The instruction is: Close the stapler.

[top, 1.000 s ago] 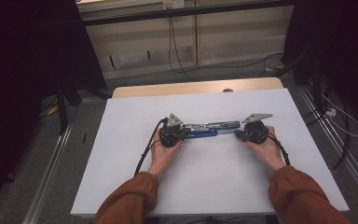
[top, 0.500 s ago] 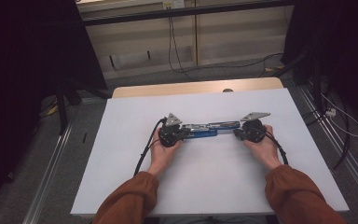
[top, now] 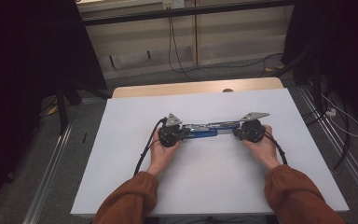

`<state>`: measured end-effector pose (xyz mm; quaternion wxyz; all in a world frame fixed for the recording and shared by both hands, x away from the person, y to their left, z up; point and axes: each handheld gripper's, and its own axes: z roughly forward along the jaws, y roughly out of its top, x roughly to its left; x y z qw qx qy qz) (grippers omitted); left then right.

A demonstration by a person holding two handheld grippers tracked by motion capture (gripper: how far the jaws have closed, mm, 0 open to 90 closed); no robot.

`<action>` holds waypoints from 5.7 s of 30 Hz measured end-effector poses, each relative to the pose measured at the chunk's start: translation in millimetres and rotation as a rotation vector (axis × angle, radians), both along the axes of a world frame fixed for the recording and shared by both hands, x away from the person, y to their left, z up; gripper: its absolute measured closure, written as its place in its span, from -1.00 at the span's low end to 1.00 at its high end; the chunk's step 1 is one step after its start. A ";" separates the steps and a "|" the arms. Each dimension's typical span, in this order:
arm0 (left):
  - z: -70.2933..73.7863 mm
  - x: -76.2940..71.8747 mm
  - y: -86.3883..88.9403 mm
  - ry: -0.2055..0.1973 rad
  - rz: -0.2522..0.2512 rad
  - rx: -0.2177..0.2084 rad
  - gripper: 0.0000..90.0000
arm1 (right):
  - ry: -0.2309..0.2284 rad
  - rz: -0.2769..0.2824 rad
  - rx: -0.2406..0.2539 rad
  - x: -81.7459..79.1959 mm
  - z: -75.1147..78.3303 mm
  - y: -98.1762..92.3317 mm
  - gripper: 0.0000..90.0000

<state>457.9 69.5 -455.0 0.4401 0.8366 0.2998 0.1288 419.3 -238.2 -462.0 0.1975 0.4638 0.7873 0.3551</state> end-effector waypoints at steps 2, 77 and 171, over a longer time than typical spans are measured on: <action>0.0 0.1 0.0 0.000 -0.001 0.000 1.00 | -0.001 -0.002 0.003 0.3 -0.1 -0.9 1.00; 17.3 -13.6 16.6 -0.026 0.066 -0.009 -0.04 | -0.143 -0.014 0.214 -6.2 15.0 -4.4 -0.26; 36.9 -134.9 141.3 -0.196 0.308 -0.128 -0.94 | -0.385 -0.228 0.196 -143.6 25.3 -56.9 -0.96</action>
